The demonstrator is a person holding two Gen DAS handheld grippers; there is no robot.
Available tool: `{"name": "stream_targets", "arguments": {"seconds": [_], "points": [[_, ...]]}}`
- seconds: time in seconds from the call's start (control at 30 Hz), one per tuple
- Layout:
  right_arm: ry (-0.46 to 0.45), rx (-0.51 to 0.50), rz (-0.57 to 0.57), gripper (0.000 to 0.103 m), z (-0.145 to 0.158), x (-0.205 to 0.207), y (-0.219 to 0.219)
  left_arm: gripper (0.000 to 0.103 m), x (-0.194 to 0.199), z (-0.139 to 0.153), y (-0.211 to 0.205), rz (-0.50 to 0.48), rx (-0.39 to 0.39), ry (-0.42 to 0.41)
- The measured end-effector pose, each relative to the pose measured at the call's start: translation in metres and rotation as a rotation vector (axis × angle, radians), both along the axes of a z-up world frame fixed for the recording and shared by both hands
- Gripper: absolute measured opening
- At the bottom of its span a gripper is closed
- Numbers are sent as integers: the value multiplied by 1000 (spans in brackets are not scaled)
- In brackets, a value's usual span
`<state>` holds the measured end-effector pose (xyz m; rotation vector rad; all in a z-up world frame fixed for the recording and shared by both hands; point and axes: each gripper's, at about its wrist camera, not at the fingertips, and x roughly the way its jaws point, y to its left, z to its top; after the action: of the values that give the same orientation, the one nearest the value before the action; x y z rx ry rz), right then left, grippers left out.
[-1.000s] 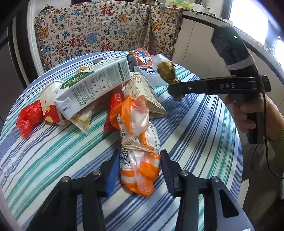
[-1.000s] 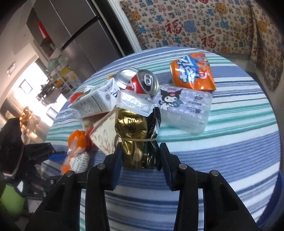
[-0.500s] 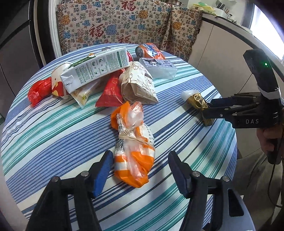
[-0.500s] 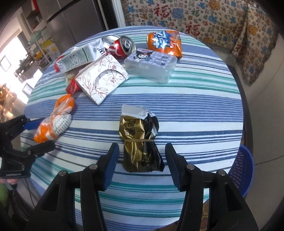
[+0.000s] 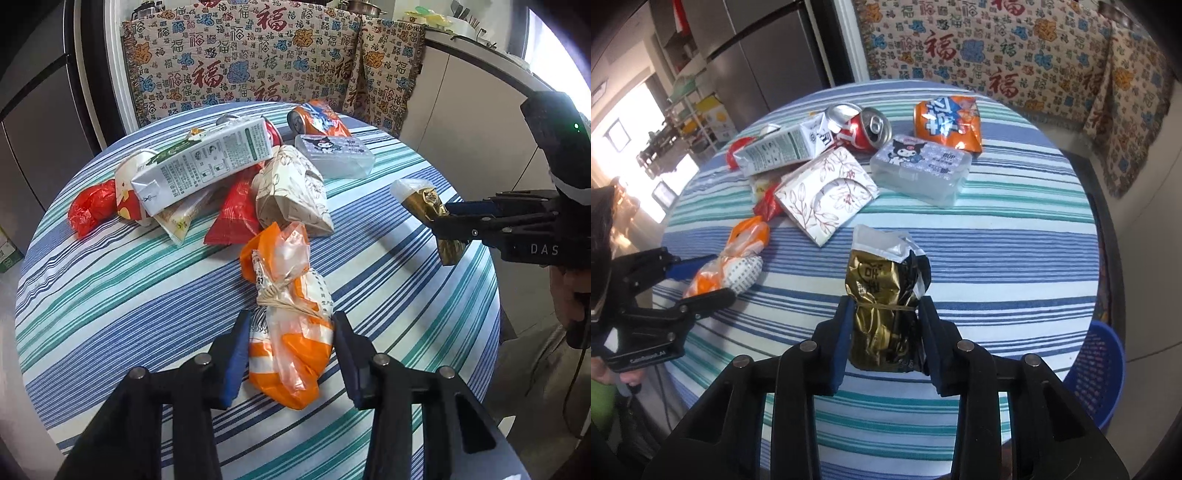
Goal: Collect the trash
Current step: 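Carry the gold wrapper with the right tool over the blue wastebasket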
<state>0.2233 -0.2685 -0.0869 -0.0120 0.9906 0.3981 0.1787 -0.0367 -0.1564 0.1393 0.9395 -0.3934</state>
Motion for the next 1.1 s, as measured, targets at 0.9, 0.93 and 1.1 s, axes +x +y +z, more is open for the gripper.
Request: {"name": "stream_targets", "arguments": {"seconds": [0.9, 0.93, 1.1], "points": [[17, 43, -685, 37, -32, -38, -344, 44, 50, -25, -356, -377, -203, 134], [29, 62, -687, 37, -39, -38, -350, 44, 54, -34, -365, -382, -201, 144], [50, 70, -689, 37, -56, -39, -374, 44, 69, -66, -393, -386, -196, 172]]}}
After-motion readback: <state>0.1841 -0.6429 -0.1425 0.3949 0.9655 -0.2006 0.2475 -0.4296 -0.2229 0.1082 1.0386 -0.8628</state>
